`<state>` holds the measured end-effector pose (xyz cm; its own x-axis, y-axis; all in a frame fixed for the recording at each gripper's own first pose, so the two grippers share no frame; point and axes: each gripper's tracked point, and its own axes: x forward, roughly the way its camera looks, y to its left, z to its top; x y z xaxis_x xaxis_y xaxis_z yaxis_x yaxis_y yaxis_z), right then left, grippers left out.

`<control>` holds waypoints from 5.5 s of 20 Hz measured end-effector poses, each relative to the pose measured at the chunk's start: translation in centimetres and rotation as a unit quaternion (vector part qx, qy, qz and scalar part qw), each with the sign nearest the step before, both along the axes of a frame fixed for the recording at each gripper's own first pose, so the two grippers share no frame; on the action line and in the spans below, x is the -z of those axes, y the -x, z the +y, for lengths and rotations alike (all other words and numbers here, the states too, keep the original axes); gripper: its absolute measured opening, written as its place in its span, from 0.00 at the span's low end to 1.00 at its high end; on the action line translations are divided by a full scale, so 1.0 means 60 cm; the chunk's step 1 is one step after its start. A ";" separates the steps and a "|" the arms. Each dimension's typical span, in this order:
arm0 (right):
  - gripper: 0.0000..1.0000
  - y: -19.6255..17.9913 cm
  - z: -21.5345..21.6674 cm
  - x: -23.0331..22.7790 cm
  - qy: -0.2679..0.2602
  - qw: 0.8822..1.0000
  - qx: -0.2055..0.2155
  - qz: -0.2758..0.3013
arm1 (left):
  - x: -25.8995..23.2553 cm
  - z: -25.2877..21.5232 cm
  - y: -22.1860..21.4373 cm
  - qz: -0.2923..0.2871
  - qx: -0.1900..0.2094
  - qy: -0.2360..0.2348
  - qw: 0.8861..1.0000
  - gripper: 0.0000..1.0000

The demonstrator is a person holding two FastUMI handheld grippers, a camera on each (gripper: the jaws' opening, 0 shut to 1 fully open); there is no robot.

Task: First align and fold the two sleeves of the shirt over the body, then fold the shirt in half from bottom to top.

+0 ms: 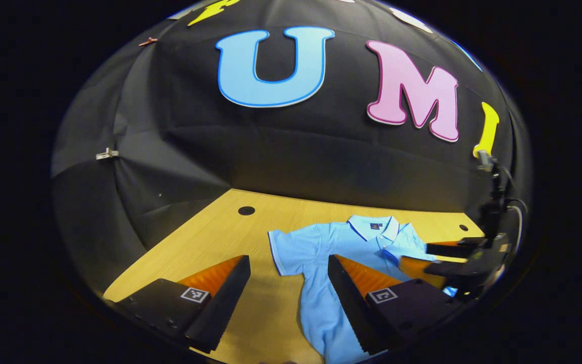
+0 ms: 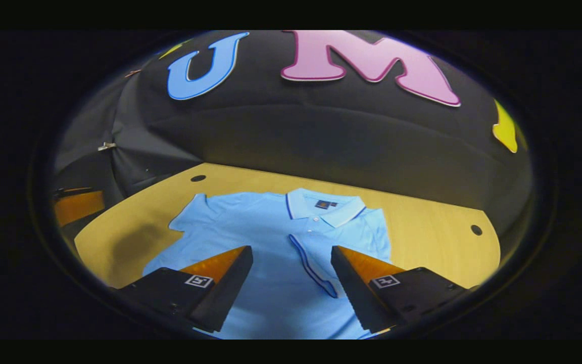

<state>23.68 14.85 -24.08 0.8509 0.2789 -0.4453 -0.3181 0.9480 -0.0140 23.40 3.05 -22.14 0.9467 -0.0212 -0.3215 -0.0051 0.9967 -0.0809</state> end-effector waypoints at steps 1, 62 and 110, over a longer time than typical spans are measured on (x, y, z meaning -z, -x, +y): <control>0.98 0.016 -0.019 -0.003 -0.005 1.000 0.006 -0.002 | 0.014 -0.003 -0.028 0.005 0.009 -0.005 1.000 0.99; 0.98 0.486 -0.229 0.005 -0.073 0.978 0.184 0.071 | 0.094 -0.135 0.337 0.113 0.161 0.012 0.980 0.97; 0.07 0.366 -0.142 0.015 -0.087 0.986 0.071 0.126 | 0.117 -0.248 0.292 0.177 0.165 0.022 0.970 0.06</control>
